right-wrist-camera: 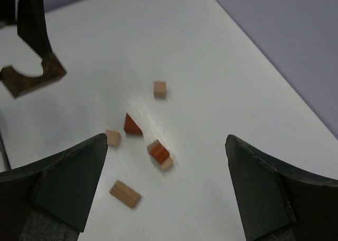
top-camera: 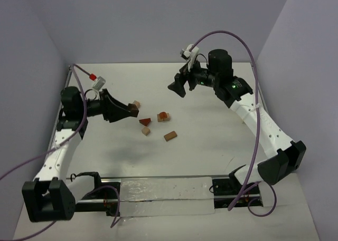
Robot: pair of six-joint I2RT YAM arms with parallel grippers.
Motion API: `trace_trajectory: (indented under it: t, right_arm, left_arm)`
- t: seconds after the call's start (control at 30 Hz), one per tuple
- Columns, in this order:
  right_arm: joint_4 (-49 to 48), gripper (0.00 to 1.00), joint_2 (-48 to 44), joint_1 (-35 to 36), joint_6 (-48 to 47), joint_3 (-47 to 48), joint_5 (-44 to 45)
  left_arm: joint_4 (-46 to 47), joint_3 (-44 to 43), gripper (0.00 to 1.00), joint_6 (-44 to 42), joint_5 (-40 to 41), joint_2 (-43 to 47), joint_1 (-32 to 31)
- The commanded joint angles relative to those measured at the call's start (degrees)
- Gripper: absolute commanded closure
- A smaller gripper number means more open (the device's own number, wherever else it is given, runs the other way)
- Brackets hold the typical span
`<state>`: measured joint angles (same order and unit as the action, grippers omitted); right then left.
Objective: Build the wood block tower
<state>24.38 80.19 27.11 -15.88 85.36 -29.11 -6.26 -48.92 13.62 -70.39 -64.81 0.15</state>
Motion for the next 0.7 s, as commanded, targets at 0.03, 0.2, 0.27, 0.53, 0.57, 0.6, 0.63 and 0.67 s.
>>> trace_trajectory:
  t: [0.03, 0.2, 0.27, 0.53, 0.57, 0.6, 0.63, 0.67]
  right_arm:
    - [-12.1, 0.02, 2.7, 1.4, 12.1, 2.6, -12.5]
    - [-15.5, 0.02, 6.2, 6.0, 12.0, 6.4, -13.7]
    - [-16.4, 0.03, 8.5, 6.8, 11.7, 8.2, -14.7]
    - [-14.6, 0.03, 10.4, 7.7, 7.4, 12.8, -15.1]
    - [-14.4, 0.03, 10.2, 7.9, 7.1, 12.6, -14.8]
    - [-14.4, 0.03, 10.3, 8.2, 6.6, 12.6, -14.2]
    - [-14.3, 0.03, 10.4, 9.2, 6.1, 12.5, -12.4]
    - [-13.8, 0.02, 10.7, 10.0, 5.2, 12.4, -11.3]
  left_arm:
    - [61.2, 11.9, 0.84, 56.6, -5.6, 9.1, -0.2]
    - [95.9, 15.8, 0.88, 91.0, 4.8, 2.5, -0.2]
    - [109.6, 16.8, 0.89, 104.1, 12.0, -2.8, 1.2]
    - [112.7, 15.6, 0.97, 109.2, 18.2, -5.5, 2.3]
    - [112.9, 15.3, 0.97, 109.7, 18.7, -5.8, 2.6]
    - [112.9, 15.1, 0.97, 109.9, 18.8, -6.0, 2.7]
    - [112.9, 14.7, 0.97, 110.5, 19.1, -6.3, 2.9]
    - [112.9, 14.4, 0.97, 110.8, 19.5, -6.5, 2.9]
